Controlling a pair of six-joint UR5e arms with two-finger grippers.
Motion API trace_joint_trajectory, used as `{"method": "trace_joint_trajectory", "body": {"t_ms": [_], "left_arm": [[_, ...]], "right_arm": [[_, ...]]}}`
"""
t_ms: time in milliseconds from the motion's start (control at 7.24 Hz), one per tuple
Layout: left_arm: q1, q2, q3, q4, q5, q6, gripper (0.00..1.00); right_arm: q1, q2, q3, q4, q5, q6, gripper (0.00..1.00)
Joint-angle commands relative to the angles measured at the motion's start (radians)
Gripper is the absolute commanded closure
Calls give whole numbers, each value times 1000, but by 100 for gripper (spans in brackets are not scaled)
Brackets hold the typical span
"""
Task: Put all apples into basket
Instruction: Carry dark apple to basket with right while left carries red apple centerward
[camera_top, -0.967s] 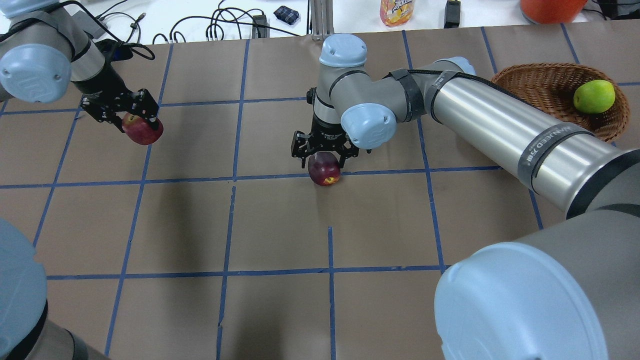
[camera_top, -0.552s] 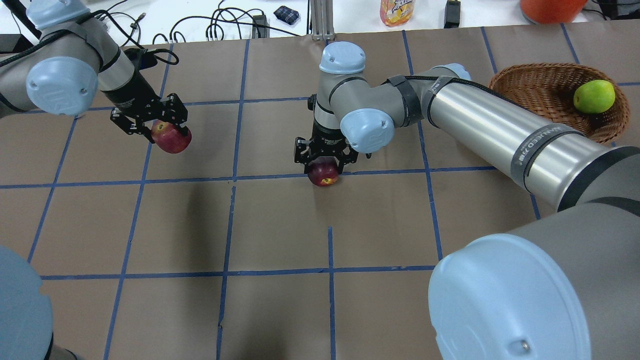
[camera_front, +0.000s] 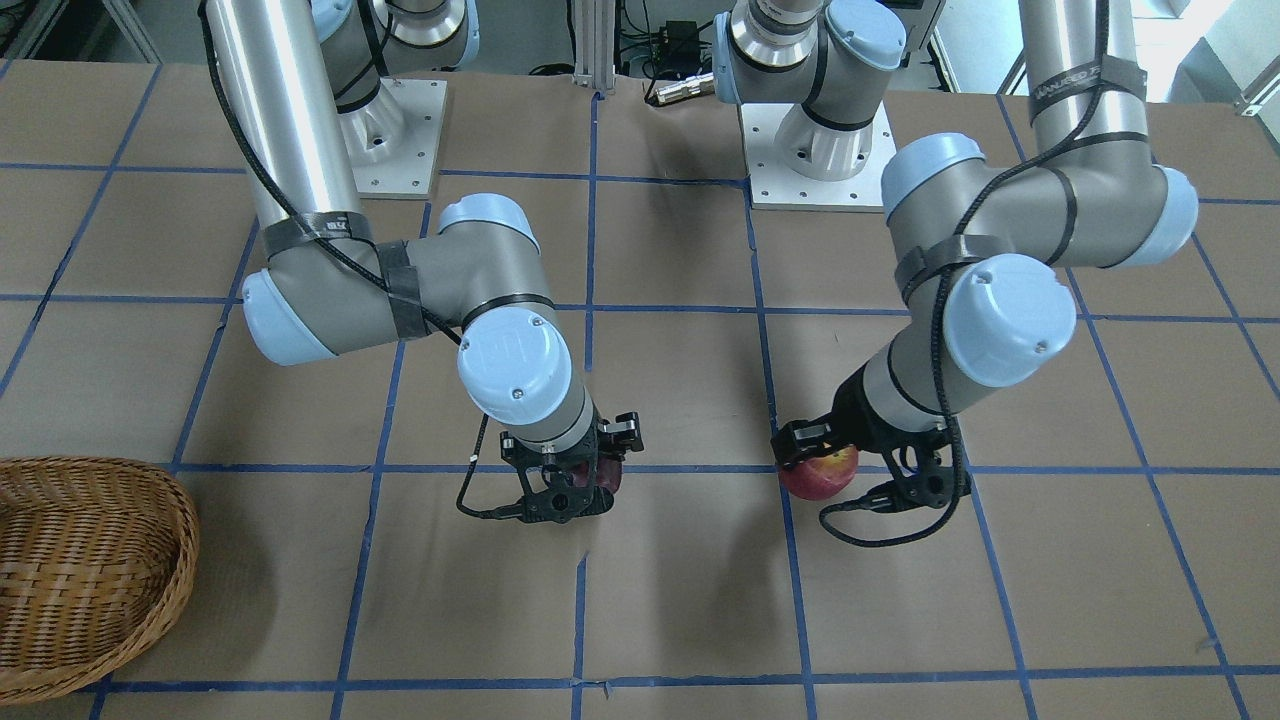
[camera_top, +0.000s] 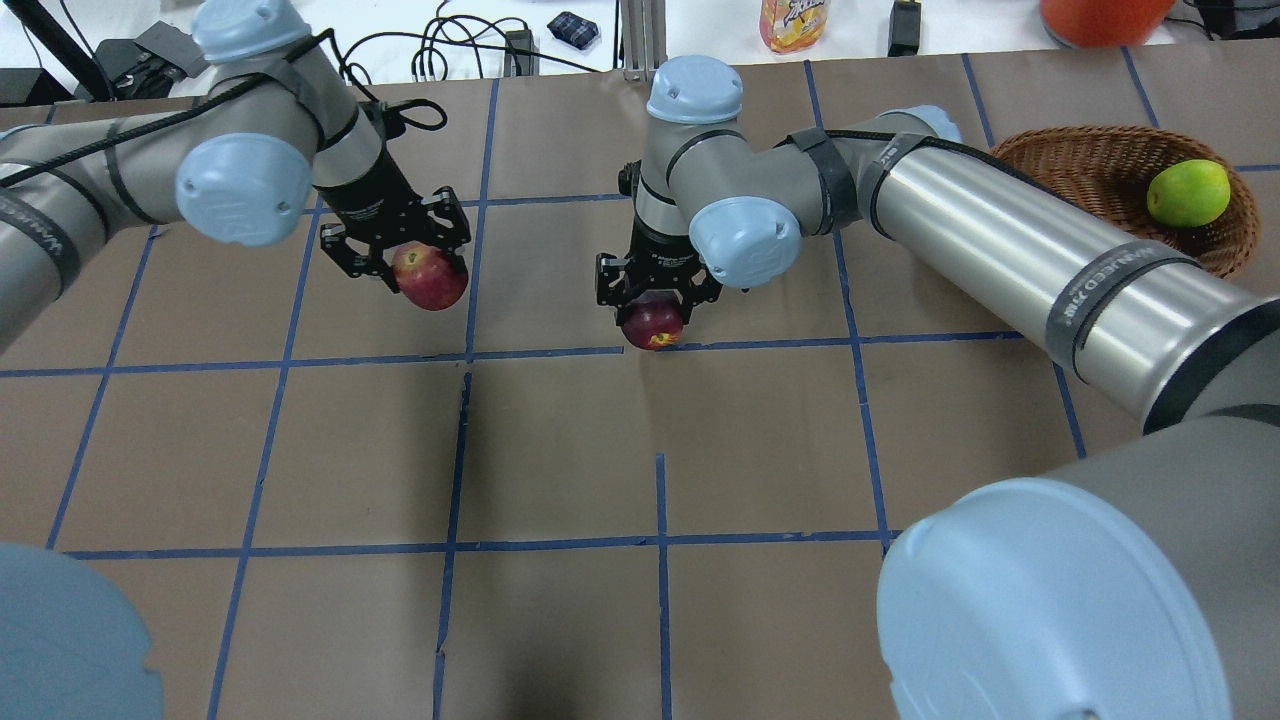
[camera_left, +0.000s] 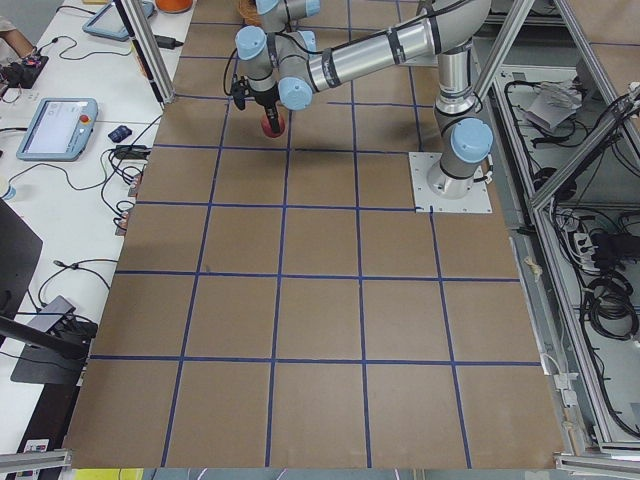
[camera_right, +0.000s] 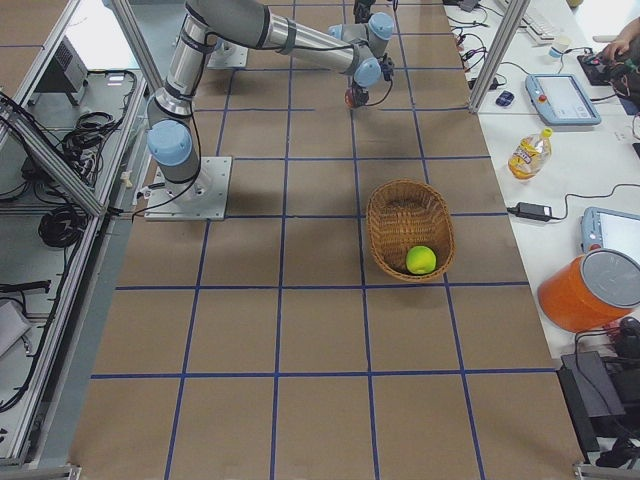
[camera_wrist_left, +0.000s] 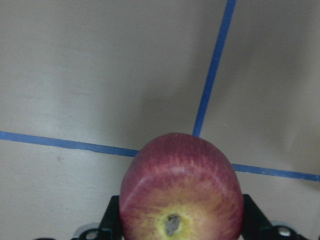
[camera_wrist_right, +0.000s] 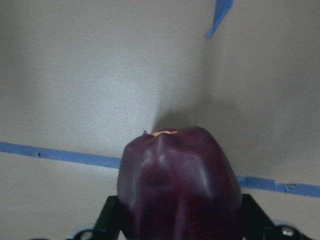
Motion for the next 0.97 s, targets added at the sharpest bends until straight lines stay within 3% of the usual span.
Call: {"method": "trace_joint_trajectory", "body": {"t_ms": [0, 276, 552, 691, 829], "left_arm": [[-157, -44, 1, 103, 0, -258, 73], [-321, -126, 0, 230, 9, -401, 72], [-406, -188, 0, 238, 13, -434, 66], [-406, -194, -5, 238, 13, -434, 14], [-403, -182, 4, 237, 16, -416, 0]], "right_arm": [[-133, -128, -5, 188, -120, -19, 100], [-357, -214, -6, 273, -144, -91, 100], [-537, -210, -11, 246, -219, -323, 100], [-598, -196, -8, 194, -234, -417, 100], [-629, -160, -8, 119, -271, -461, 100]]}}
